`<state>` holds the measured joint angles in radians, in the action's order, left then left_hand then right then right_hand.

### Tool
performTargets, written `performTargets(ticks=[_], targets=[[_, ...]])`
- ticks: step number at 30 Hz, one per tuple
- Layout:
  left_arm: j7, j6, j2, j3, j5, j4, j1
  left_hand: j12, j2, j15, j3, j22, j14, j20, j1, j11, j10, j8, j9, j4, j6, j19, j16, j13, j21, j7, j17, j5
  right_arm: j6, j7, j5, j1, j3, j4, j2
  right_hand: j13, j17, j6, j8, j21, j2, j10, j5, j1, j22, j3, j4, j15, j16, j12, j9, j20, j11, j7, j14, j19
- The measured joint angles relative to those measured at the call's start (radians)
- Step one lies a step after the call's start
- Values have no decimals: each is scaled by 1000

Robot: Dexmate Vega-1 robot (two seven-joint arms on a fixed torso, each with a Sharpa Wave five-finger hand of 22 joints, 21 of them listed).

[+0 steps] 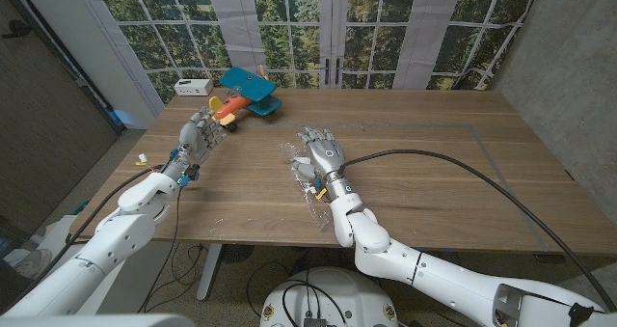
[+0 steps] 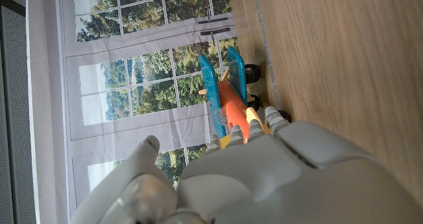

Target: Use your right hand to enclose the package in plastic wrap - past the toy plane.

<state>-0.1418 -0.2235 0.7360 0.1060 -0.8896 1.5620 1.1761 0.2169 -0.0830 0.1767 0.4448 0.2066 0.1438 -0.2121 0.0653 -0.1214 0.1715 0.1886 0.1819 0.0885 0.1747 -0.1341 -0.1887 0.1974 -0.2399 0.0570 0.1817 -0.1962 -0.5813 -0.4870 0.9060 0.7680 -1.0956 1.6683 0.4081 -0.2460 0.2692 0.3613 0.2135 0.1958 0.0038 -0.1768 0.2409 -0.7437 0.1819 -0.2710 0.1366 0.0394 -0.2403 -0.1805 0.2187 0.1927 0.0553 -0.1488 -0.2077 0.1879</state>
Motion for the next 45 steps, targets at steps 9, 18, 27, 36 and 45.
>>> performTargets(ticks=[9, 18, 27, 36, 45], targets=[[-2, -10, -8, -3, -6, -7, 5, 0, 0, 0, 0, 0, 0, 0, 0, 0, 0, 0, 0, 0, 0, 0, 0, 0, 0, 0, 0, 0, -15, 141, 107, -43, -31, 36, 7, 4, 3, 40, 6, -4, 15, 37, 0, -20, 0, -5, 5, -3, 8, 0, -1, 6, 2, -35, 35, -26], [-5, -21, -15, -5, -8, -11, 9, 0, 0, 2, 0, 0, -2, 0, 0, 0, 0, 0, 0, 0, 0, 0, 0, 0, 0, 0, 0, 0, -41, 321, 205, -93, -55, 46, -13, 5, 6, 57, 13, -4, 15, 44, 0, -20, 0, -5, 5, -9, 12, -5, -1, 13, -3, -28, 52, -40], [-6, -28, -18, -11, -11, -13, 16, 0, 0, 2, 0, 0, -2, 0, 0, 0, 0, 0, 0, 0, 0, 0, 0, 0, 0, 0, 0, 0, -23, 458, 259, -134, -62, 46, -24, 4, 5, 25, 1, -4, 33, 60, 0, -37, 0, -17, 14, -16, 15, -5, 0, 16, -4, -42, 58, -48], [-6, -31, -22, -13, -14, -18, 18, 0, 0, 2, 0, 0, -2, 0, 0, 0, 0, 0, 0, 0, 0, 0, 0, 0, 0, 0, 0, 0, 12, 574, 317, -176, -82, 28, -46, 9, 5, 19, -1, -8, 49, 99, -5, -54, 0, -27, 19, -27, 19, -5, 0, 20, -7, -59, 94, -69], [-6, -37, -25, -18, -17, -19, 25, 0, 0, 2, 0, 0, -2, 0, 0, 0, 0, 0, 0, 0, 0, 0, 0, 0, 0, 0, 0, 0, 33, 640, 361, -204, -102, -24, -81, 9, 0, 68, 10, -8, 53, 96, -5, -72, 0, -40, 23, -27, 19, -12, -5, 15, -4, -64, 94, -74]])
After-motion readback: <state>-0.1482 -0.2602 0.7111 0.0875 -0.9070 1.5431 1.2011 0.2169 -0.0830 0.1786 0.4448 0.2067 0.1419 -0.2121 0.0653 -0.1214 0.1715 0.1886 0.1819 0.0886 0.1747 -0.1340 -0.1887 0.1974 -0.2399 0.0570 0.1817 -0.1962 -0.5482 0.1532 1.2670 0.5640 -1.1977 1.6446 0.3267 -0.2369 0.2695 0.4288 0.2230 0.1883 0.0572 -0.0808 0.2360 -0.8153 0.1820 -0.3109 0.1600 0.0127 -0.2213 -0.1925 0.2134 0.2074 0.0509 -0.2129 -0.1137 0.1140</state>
